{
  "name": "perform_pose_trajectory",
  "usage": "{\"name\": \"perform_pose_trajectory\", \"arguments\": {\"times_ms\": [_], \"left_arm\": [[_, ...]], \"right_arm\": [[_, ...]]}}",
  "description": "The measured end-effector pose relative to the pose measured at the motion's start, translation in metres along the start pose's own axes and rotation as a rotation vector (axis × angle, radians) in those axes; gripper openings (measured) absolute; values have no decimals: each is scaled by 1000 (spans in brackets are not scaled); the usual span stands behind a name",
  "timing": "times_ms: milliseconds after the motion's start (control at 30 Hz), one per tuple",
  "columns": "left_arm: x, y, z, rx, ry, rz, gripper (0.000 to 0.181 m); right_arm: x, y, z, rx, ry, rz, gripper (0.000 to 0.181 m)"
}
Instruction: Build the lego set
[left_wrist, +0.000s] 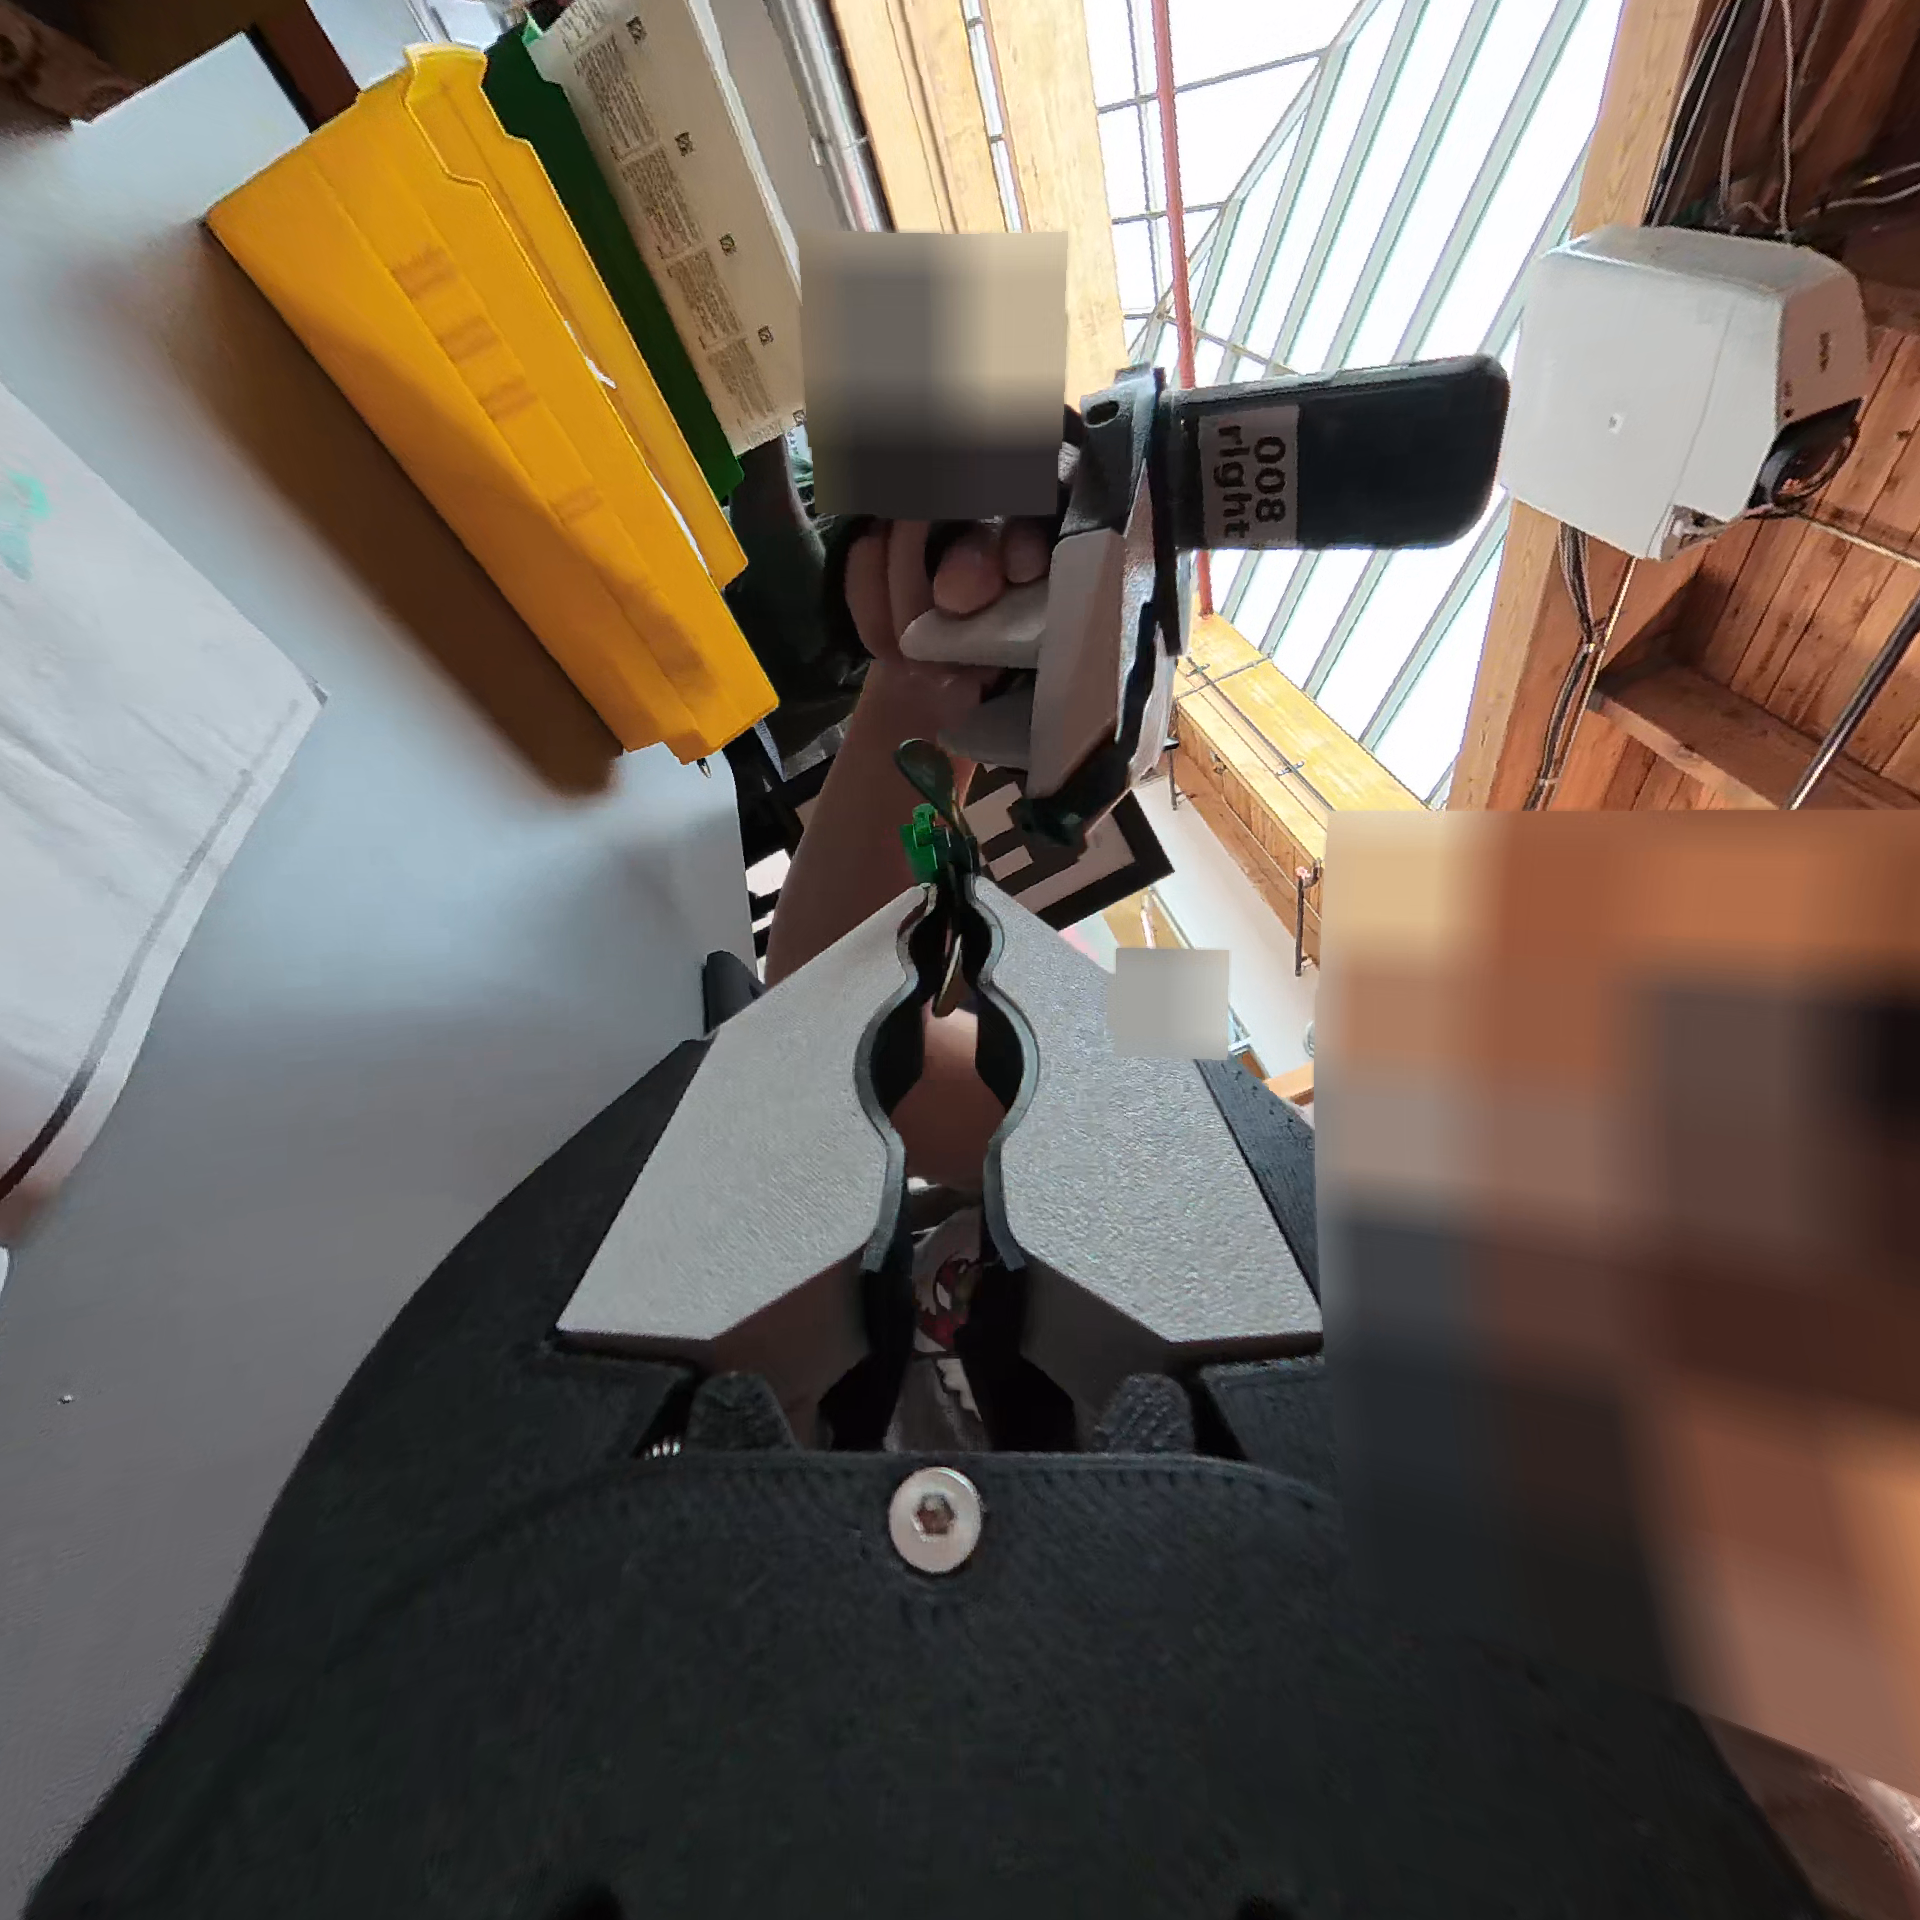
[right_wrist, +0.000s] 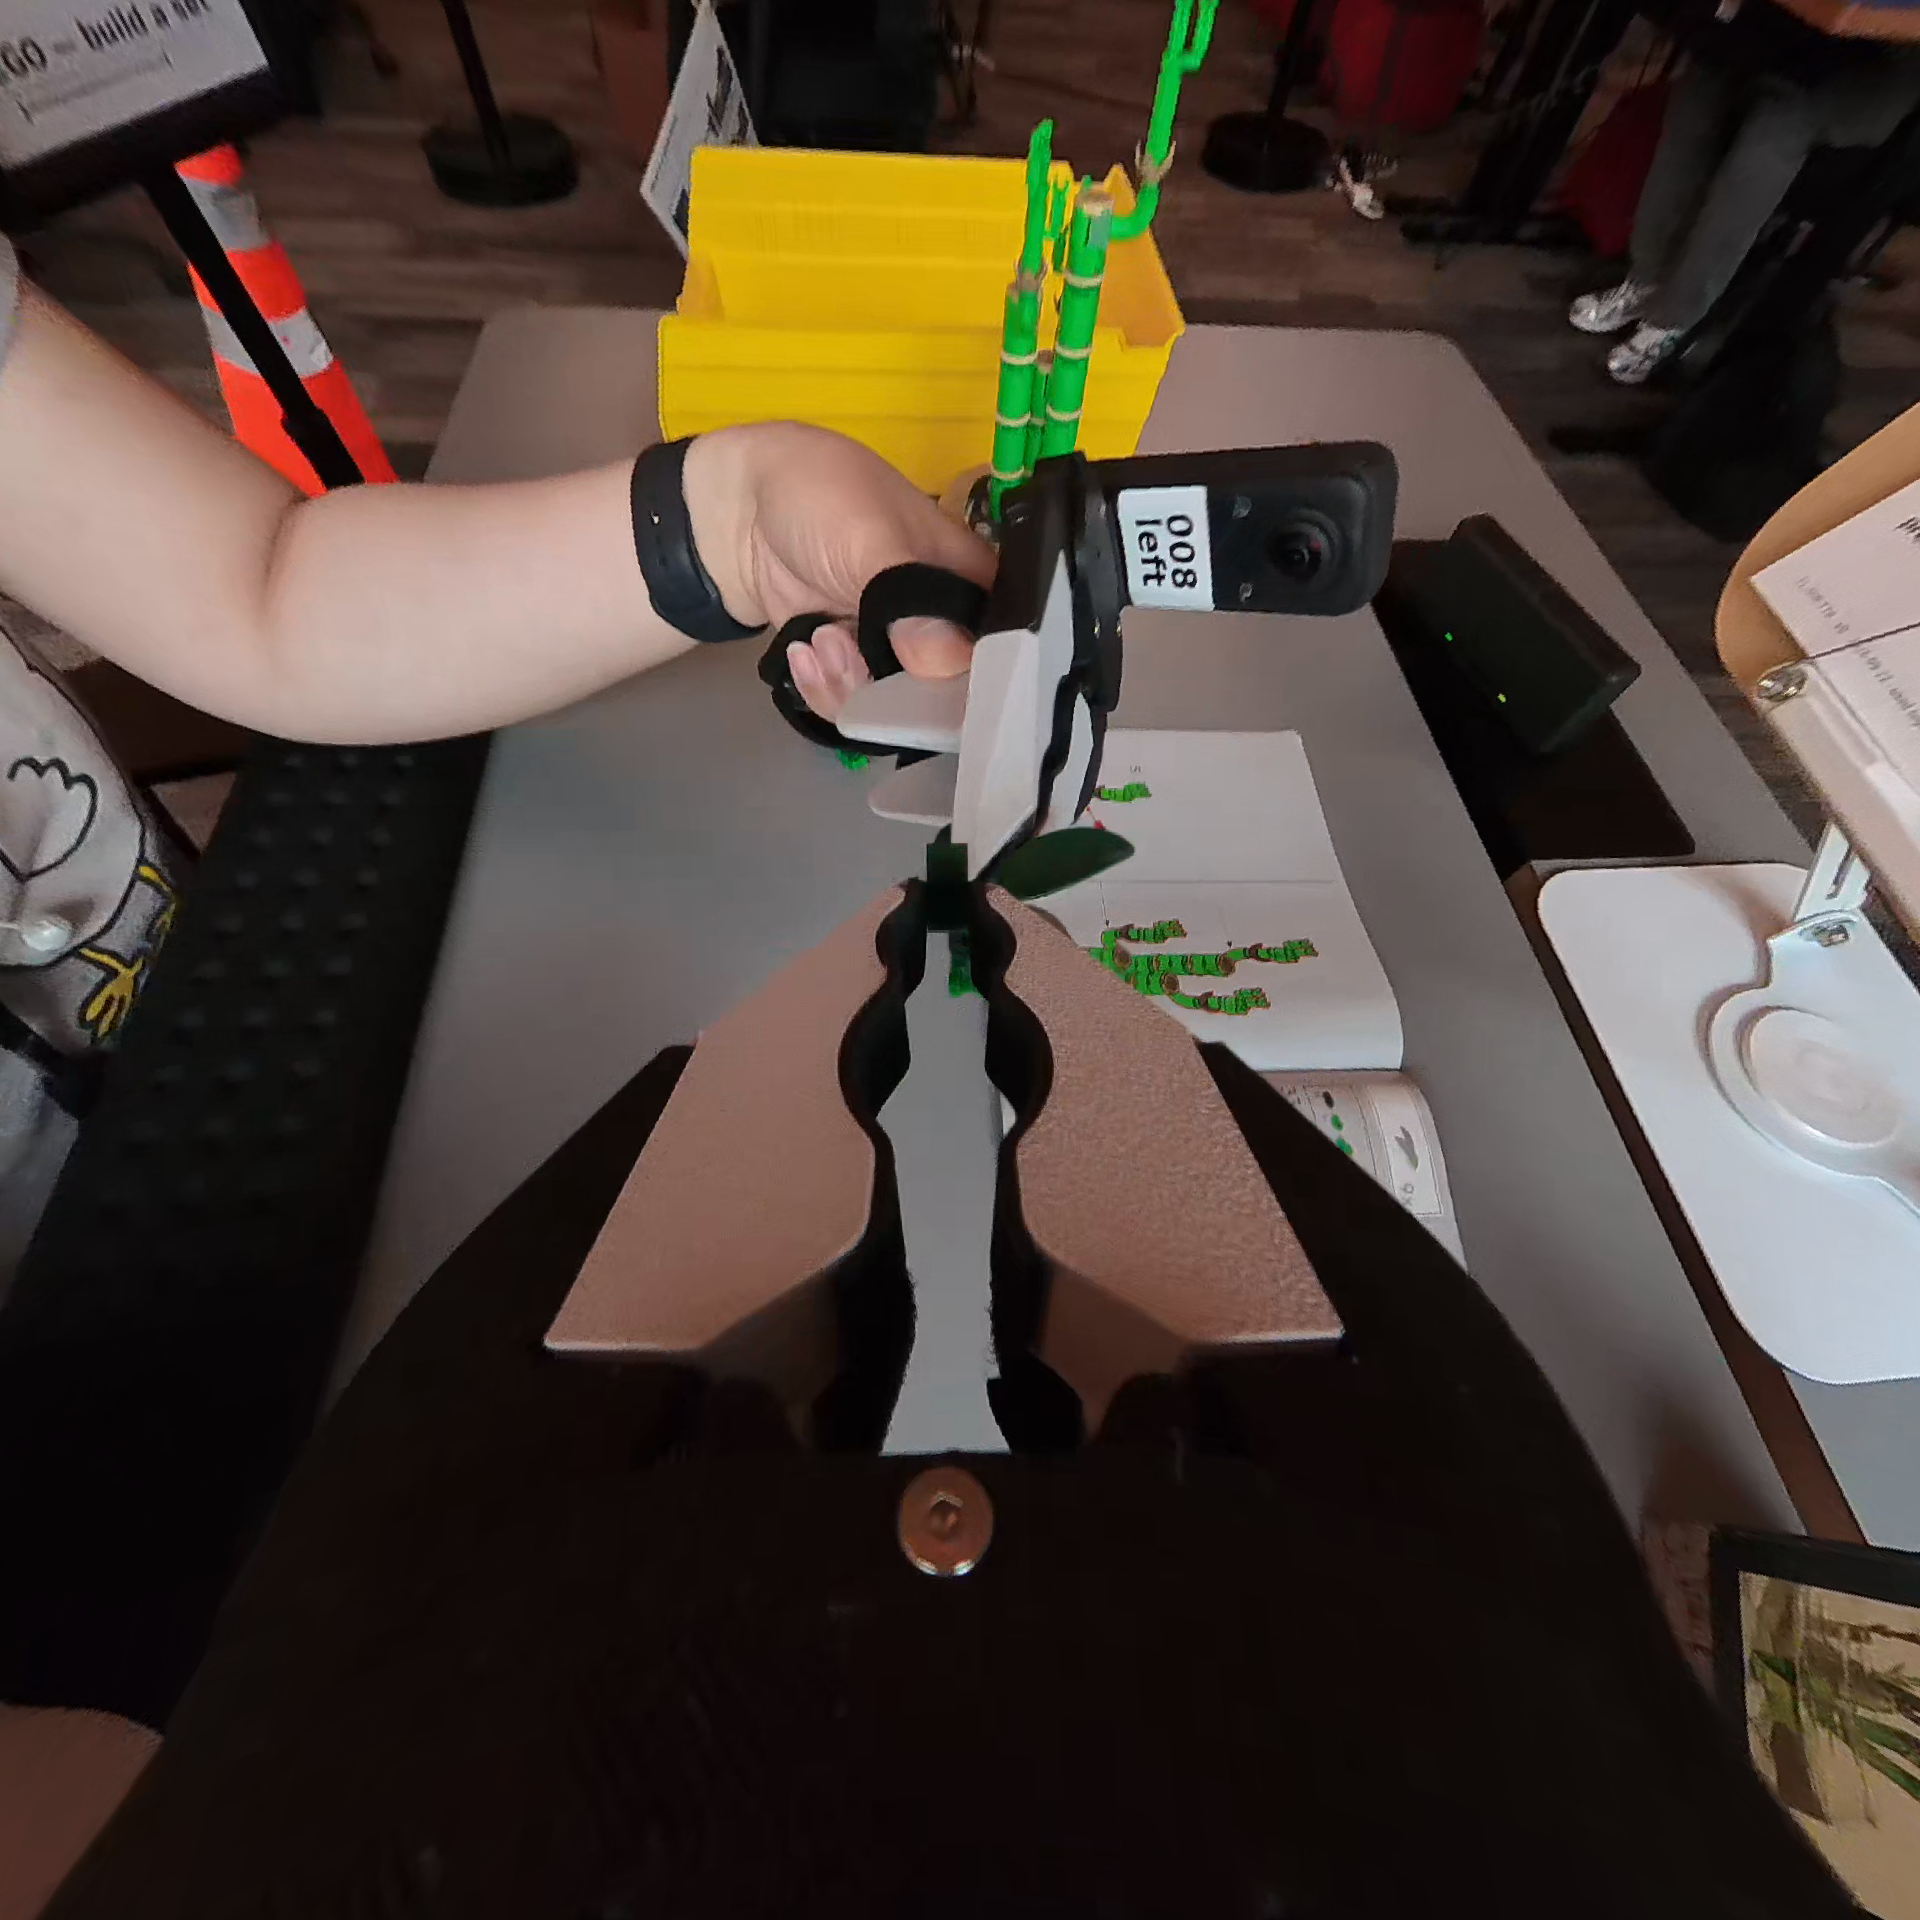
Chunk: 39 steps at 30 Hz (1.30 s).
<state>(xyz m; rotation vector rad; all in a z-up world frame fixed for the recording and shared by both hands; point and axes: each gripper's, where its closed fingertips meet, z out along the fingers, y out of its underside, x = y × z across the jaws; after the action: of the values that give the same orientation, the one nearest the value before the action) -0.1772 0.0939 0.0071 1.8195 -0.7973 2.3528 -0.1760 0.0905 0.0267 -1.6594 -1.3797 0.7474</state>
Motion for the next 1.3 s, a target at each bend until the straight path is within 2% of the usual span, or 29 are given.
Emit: {"name": "perform_pose_trajectory", "arguments": {"times_ms": [33,400,1033,1300], "left_arm": [[-2,-1,0,6,6,-13,0],[-14,0,5,-3,-13,-72,0],[-13,0,5,-4,-10,-70,0],[-23,1,3,-7,-63,-72,0]], "right_arm": [[1,4,2,-11,-4,-6,6],[5,23,8,-49,-66,54,6],[6,26,6,-86,-28,57,6],[8,35,13,-144,-7,41,6]]}}
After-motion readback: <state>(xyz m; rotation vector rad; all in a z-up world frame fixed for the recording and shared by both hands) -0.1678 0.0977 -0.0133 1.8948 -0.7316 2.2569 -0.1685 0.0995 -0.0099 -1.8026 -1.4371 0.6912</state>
